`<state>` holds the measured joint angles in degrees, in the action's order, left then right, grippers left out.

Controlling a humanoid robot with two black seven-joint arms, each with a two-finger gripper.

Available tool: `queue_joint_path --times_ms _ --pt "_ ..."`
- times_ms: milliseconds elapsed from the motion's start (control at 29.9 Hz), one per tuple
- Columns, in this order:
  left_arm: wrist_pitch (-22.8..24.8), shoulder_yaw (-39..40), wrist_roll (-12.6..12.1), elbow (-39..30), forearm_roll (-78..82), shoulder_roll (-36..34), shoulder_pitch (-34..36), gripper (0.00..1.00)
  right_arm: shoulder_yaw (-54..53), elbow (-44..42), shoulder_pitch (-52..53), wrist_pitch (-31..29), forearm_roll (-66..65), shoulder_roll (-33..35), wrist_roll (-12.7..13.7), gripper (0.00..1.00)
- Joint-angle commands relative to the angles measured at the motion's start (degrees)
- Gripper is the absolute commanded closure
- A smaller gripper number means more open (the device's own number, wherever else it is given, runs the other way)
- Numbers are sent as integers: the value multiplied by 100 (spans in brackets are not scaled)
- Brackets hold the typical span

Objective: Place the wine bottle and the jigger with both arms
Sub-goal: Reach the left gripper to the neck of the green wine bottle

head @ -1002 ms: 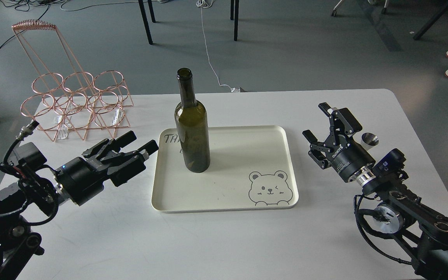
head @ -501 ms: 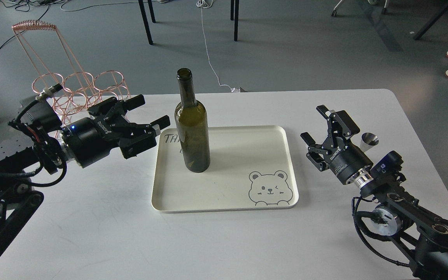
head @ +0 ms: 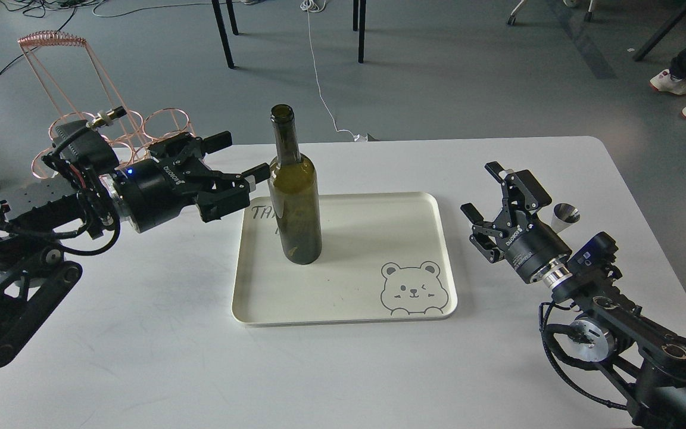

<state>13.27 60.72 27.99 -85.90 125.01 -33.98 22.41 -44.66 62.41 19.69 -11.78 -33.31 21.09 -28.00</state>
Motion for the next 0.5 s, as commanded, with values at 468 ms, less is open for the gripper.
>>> queue_joint_path --times_ms 468 --pt "-17 -447 1 460 -1 383 633 2 -8 0 8 8 0 0 0 1"
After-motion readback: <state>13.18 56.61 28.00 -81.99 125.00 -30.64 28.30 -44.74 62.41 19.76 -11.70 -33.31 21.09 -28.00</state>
